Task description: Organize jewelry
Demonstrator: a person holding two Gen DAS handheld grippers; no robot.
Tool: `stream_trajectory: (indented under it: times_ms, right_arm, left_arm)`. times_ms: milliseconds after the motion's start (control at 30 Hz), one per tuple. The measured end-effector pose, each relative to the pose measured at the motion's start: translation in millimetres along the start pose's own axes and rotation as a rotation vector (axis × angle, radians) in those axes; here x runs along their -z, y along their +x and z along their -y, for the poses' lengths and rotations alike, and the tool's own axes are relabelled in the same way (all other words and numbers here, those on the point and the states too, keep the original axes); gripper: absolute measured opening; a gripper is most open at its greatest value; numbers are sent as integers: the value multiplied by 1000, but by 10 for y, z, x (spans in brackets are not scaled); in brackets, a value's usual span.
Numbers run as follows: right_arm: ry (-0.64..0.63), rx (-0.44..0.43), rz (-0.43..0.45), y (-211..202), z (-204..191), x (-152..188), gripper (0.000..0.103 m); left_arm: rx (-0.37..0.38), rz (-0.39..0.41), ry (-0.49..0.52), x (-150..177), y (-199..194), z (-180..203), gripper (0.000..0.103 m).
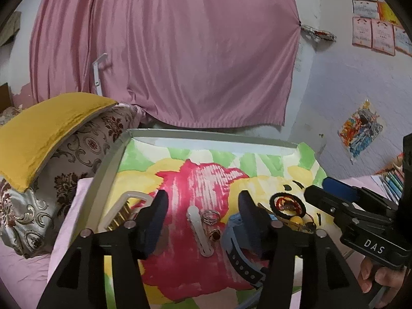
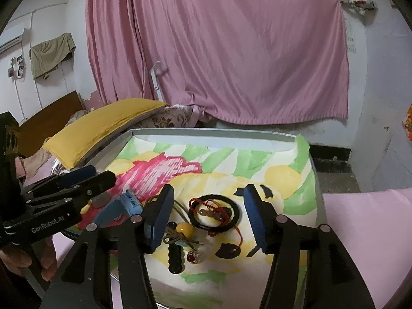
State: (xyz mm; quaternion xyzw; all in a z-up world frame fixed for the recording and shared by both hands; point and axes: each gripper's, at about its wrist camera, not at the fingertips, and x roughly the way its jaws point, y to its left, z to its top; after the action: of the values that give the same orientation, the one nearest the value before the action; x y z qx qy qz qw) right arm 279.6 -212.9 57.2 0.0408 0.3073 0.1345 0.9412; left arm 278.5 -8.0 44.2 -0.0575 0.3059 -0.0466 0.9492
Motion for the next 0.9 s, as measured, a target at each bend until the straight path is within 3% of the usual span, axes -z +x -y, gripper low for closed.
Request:
stream_trajectory:
  times_ms: [367,567,900]
  right_arm:
    - [-33,26,89,-184,-31,-13,90]
    - [-29,24,130,-283,-4,-27,98]
    - [-32,29,143,-333,15,-6,101]
  left_arm:
    - [-72,96,-40,-1,-199,-123,99]
    - [-101,124,-29,19,-257,-130,102]
    - [-115,163,-22,63,-375,-162,102]
